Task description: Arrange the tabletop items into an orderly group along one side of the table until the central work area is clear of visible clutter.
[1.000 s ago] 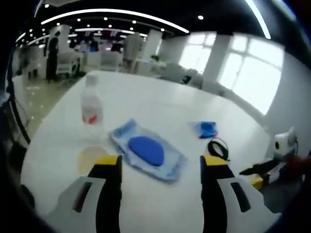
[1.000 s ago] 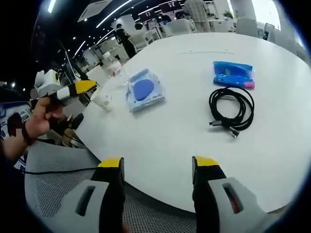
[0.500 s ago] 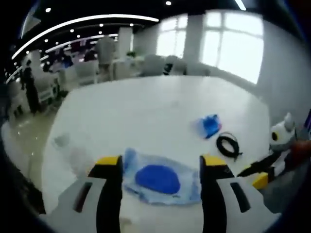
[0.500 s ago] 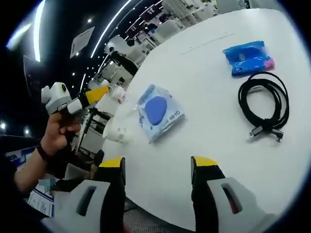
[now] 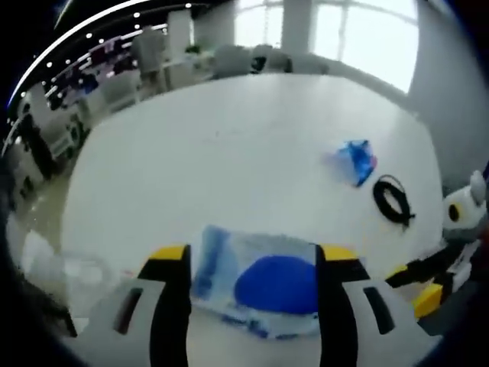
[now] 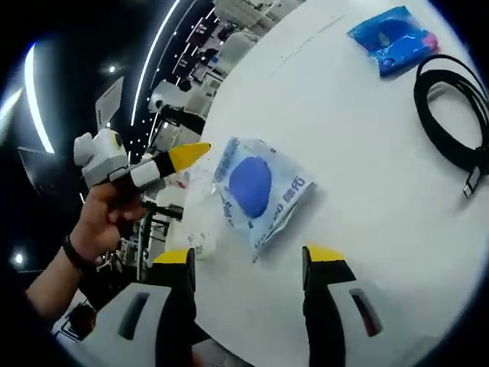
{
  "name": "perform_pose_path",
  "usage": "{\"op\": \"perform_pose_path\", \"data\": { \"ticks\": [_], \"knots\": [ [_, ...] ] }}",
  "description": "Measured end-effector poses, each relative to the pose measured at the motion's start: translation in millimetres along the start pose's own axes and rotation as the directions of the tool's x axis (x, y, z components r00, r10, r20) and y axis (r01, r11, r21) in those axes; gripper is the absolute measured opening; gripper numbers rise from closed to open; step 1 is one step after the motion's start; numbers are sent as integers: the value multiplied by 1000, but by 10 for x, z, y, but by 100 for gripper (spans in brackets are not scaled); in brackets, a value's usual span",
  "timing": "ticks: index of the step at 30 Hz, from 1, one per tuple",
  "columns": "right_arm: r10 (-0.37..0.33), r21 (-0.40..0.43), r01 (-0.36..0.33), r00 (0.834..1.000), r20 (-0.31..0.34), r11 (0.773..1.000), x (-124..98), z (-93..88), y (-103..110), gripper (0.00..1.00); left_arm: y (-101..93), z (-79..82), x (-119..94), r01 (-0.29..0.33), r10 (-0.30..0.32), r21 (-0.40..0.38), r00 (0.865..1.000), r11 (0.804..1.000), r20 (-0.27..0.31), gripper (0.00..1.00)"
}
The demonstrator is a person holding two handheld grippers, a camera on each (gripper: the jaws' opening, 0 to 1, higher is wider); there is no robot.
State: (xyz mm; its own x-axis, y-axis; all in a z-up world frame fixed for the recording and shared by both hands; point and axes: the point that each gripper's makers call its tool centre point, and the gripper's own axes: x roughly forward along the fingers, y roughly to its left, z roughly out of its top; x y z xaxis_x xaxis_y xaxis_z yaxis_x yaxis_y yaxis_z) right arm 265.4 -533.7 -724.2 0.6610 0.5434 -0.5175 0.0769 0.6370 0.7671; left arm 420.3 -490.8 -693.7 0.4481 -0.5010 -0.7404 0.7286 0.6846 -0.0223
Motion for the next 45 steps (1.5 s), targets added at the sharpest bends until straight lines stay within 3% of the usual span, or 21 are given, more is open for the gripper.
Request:
{"op": "perform_pose_path", "data": {
  "ticks": [6,18,27,32,33,34,36,37,45],
  "knots": [
    [-6,87,4,1000,25,996,150,141,-35,55,68,-237,221,-17,16,-15,994,1000,-110,56],
    [-12,201,12,1000,0,980,321,122,-51,52,190,-366,361,-58,46,-70,984,996,-173,50],
    [-49,331,43,999,8,943,361,36,-189,29,163,-420,363,-73,43,-143,978,987,-203,46],
    [-78,299,81,997,-21,951,353,-5,-236,16,198,-447,338,-92,49,-200,976,976,-212,32],
    [-79,303,84,997,-26,949,345,-16,-239,13,237,-460,320,-114,68,-208,974,971,-217,23],
    [-79,306,84,996,-28,948,340,-21,-245,11,344,-538,268,-159,114,-165,960,973,-255,4],
    [-96,315,94,995,-9,944,300,-28,-313,6,314,-610,269,-145,83,-222,961,964,-264,6],
    [-97,324,95,995,-8,941,296,-30,-322,5,325,-585,283,-144,87,-232,967,962,-239,6],
    [-101,307,102,995,-21,946,306,-26,-334,3,286,-580,290,-162,124,-132,958,978,-260,4]
  ]
}}
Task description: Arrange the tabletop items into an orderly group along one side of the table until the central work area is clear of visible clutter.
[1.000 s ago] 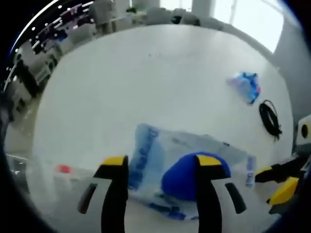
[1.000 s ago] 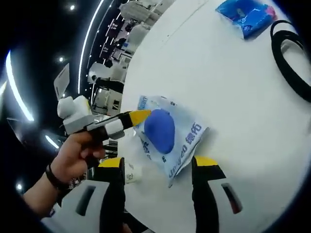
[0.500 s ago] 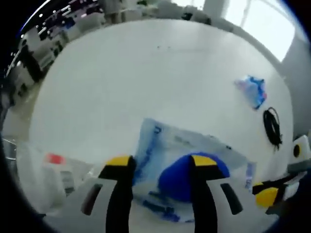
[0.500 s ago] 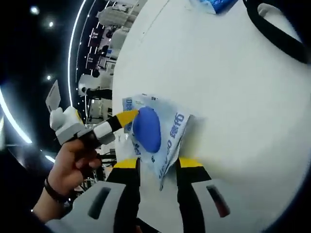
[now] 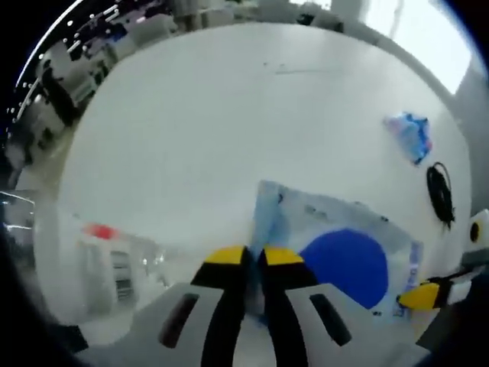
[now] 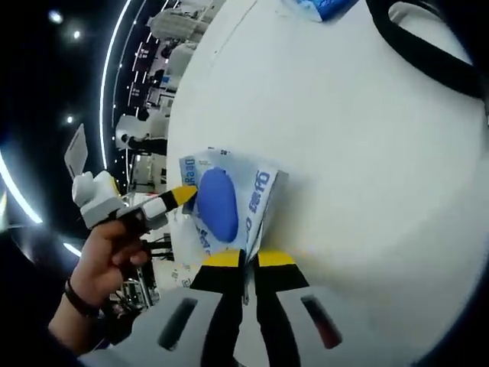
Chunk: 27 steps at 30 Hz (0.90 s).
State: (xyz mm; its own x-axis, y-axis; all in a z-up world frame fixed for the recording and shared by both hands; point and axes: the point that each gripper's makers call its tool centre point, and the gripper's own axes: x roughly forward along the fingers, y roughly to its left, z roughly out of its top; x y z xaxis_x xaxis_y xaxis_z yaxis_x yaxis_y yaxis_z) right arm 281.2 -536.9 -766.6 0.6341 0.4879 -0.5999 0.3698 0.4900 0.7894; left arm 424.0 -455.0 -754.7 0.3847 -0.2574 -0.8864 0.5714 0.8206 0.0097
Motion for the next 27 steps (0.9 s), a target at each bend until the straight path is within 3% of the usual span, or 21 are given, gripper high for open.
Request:
{"op": "perform_pose_path", "data": {
  "ticks": [3,7,18,27],
  "knots": [
    [3,-12,-3,1000,8,1000,-29,50,3,2,11,2,-8,-6,6,4,1000,1000,2,3],
    [13,-28,-11,998,67,1000,-104,211,-12,1,-14,2,-21,16,-16,-20,1000,1000,0,2],
    [6,-42,-1,993,119,999,-245,482,-77,0,-163,58,-91,53,-53,-59,999,997,13,0],
    [-10,-111,25,990,139,993,-384,827,-43,0,-301,188,-179,74,-70,-76,996,994,50,0]
  ]
}}
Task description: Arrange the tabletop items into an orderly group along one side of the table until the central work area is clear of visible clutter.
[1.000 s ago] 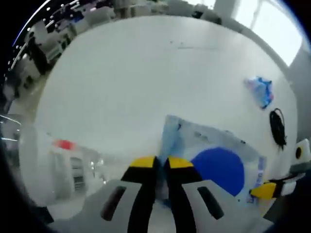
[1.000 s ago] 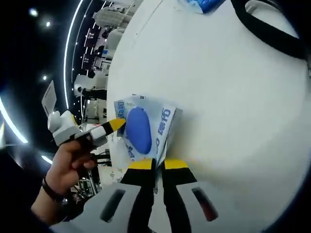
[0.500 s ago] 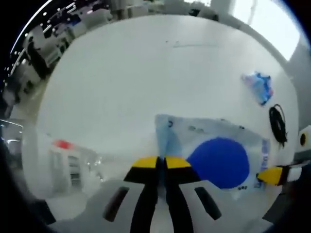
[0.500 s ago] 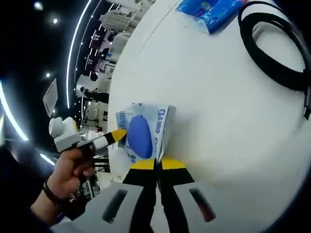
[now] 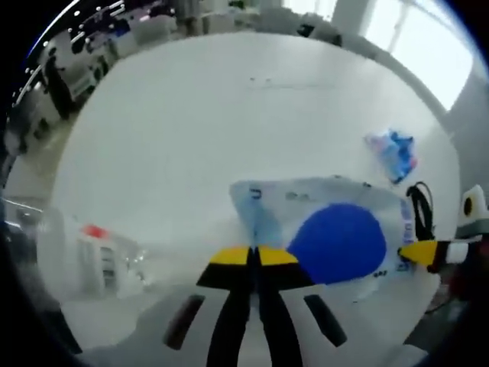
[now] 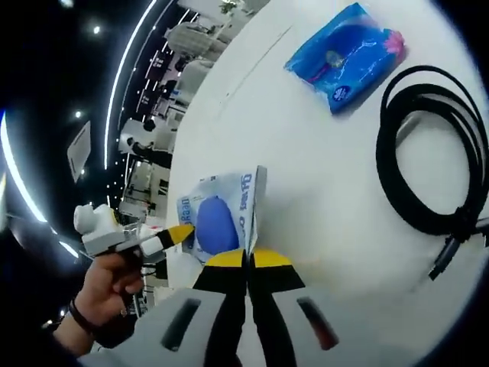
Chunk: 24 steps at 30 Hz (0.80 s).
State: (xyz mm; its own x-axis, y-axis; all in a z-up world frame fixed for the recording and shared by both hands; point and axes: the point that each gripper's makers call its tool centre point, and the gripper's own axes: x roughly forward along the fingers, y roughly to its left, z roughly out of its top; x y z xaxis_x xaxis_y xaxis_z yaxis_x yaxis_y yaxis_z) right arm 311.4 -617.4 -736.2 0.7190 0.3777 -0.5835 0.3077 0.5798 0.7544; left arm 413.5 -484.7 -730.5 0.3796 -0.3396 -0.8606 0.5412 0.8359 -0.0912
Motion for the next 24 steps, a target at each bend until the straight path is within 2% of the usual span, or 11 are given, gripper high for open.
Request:
{"op": "perform_pose_path", "data": {
  "ticks": [6,10,15,24],
  "knots": [
    [-5,-33,5,1000,17,999,-42,274,8,0,-73,107,-36,15,-14,-13,1000,1000,26,0],
    [-3,-81,4,1000,15,997,-46,487,13,0,-132,183,-71,31,-29,-44,998,999,51,0],
    [-15,-137,16,1000,9,990,-55,697,26,0,-216,235,-77,35,-33,-42,997,999,65,0],
    [-44,-196,43,999,0,980,5,952,36,0,-293,328,-95,37,-30,-72,995,997,91,0]
  ]
}}
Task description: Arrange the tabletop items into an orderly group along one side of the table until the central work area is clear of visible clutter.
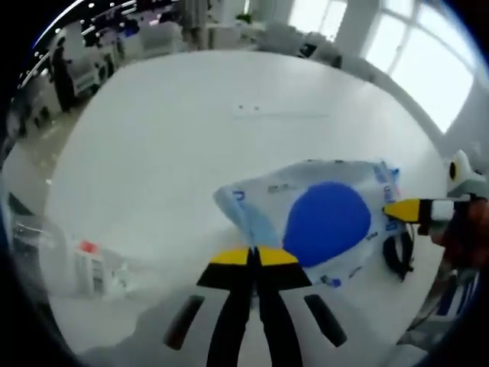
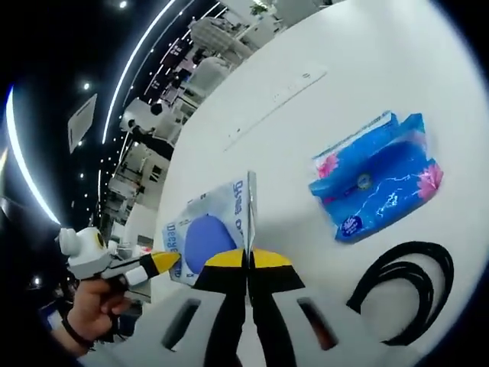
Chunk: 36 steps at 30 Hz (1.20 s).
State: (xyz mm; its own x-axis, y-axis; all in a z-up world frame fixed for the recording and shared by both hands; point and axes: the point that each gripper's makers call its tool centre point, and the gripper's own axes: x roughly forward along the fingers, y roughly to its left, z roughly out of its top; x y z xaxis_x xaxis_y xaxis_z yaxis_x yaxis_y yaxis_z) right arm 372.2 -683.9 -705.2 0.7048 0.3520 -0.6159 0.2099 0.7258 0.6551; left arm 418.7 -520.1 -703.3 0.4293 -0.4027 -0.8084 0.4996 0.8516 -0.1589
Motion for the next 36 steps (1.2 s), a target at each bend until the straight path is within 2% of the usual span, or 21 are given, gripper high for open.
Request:
{"op": "perform_pose_path", "data": {
  "ticks": [4,8,17,31,34,36],
  "knots": [
    [13,28,-13,1000,-2,1000,23,75,6,0,19,63,-8,-3,3,-7,1000,1000,11,0],
    [10,10,-10,1000,-10,1000,48,114,1,0,20,80,13,1,-1,-18,1000,1000,11,0],
    [-17,7,17,999,-32,1000,122,154,-134,0,-31,35,136,0,-1,-34,1000,999,-11,0],
    [-75,-25,74,994,-74,997,307,140,-309,1,-22,-101,384,-18,15,-50,997,999,-70,0],
    [-94,-70,88,991,-90,994,322,82,-346,1,-18,-133,421,-25,21,-51,996,998,-83,0],
    [-107,-61,101,989,-106,993,345,25,-387,1,-13,-142,440,-29,24,-58,996,998,-89,0]
  ]
}}
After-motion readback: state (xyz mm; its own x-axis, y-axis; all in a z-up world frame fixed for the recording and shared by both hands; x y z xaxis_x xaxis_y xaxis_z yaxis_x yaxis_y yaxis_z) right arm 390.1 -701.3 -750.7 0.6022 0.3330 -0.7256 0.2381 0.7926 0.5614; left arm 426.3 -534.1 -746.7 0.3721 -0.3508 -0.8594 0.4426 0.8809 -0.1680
